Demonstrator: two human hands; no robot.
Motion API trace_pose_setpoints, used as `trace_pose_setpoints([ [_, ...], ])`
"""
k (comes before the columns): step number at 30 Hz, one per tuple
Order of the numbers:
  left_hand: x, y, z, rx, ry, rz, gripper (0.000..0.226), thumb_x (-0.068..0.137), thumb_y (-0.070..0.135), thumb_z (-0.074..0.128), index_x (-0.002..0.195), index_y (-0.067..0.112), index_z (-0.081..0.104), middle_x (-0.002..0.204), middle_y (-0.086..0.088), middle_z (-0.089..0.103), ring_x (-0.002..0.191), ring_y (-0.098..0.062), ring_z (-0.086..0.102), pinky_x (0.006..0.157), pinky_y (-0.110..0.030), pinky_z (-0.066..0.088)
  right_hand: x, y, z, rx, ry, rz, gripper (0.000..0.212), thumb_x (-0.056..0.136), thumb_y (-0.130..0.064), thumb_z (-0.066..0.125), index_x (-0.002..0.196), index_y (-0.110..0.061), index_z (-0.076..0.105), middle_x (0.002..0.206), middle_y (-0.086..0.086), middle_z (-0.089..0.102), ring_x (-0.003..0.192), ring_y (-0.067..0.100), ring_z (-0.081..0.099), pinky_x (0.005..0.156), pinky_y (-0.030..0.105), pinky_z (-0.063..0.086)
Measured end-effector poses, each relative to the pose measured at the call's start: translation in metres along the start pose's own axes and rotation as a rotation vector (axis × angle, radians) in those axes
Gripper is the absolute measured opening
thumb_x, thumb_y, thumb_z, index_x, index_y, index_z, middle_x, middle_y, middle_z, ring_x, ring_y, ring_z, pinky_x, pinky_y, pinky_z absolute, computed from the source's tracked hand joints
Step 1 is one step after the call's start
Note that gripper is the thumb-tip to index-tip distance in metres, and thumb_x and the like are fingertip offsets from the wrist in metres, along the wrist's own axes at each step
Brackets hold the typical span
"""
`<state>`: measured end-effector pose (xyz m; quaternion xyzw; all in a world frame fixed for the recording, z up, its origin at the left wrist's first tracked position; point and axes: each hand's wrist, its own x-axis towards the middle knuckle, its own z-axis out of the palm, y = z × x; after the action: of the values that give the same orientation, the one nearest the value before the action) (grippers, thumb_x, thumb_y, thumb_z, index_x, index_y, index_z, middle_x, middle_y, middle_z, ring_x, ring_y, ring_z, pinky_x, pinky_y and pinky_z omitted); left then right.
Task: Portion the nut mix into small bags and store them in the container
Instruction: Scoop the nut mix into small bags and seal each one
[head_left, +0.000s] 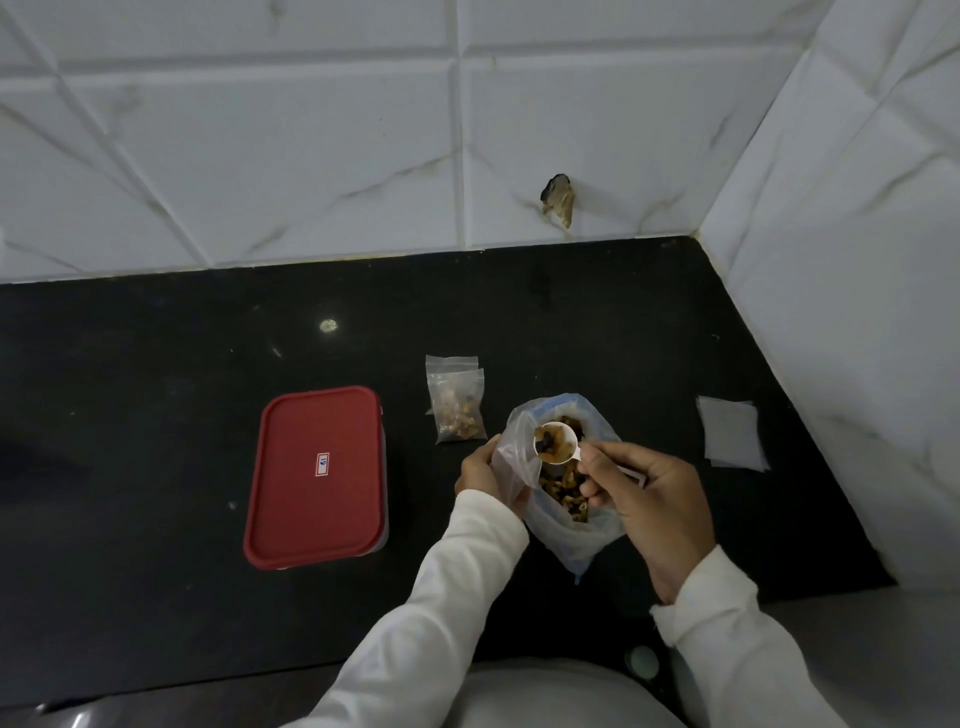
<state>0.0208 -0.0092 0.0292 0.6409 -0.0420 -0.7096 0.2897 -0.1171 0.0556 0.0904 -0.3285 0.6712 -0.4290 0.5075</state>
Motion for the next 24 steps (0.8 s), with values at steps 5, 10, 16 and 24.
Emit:
trace_pose_setpoints([
  [5,-0.003,0.003,0.001,-0.061,0.004,-0.051,0.032,0.1,0.016,0.051,0.132,0.018,0.055,0.097,-0.01,0.057,0.092,-0.027,0.055,0.07,-0.036,0.053,0.002,0.003,-0.003,-0.087,-0.008,-0.089,0.009,0.086,-0.021,0.068,0.093,-0.023,0.073,0.075,0.001,0.072,0.07,0.012,0.068,0.065,0.021,0.053],
  [10,-0.002,0.005,0.004,-0.082,0.026,-0.091,0.027,0.098,0.021,0.051,0.124,0.017,0.06,0.099,-0.013,0.06,0.1,-0.03,0.056,0.074,-0.04,0.051,0.004,0.008,-0.001,-0.22,0.007,-0.202,0.01,0.087,-0.025,0.067,0.096,-0.023,0.072,0.075,-0.006,0.072,0.07,0.008,0.069,0.066,0.021,0.054],
  [16,-0.002,0.006,0.006,0.316,0.035,0.011,0.036,0.097,0.012,0.056,0.133,0.011,0.05,0.12,-0.014,0.057,0.12,-0.031,0.053,0.091,-0.034,0.044,0.007,0.01,0.003,-0.264,0.024,-0.251,0.01,0.087,-0.026,0.067,0.096,-0.023,0.072,0.075,-0.01,0.072,0.07,0.006,0.069,0.066,0.022,0.056],
  [24,0.006,0.015,0.011,0.982,0.046,0.166,0.044,0.09,0.022,0.067,0.13,0.016,0.049,0.133,-0.011,0.051,0.123,-0.027,0.051,0.107,-0.04,0.042,0.01,0.01,0.001,-0.291,0.018,-0.279,0.012,0.086,-0.028,0.067,0.096,-0.023,0.071,0.076,-0.012,0.072,0.07,0.005,0.069,0.069,0.023,0.056],
])
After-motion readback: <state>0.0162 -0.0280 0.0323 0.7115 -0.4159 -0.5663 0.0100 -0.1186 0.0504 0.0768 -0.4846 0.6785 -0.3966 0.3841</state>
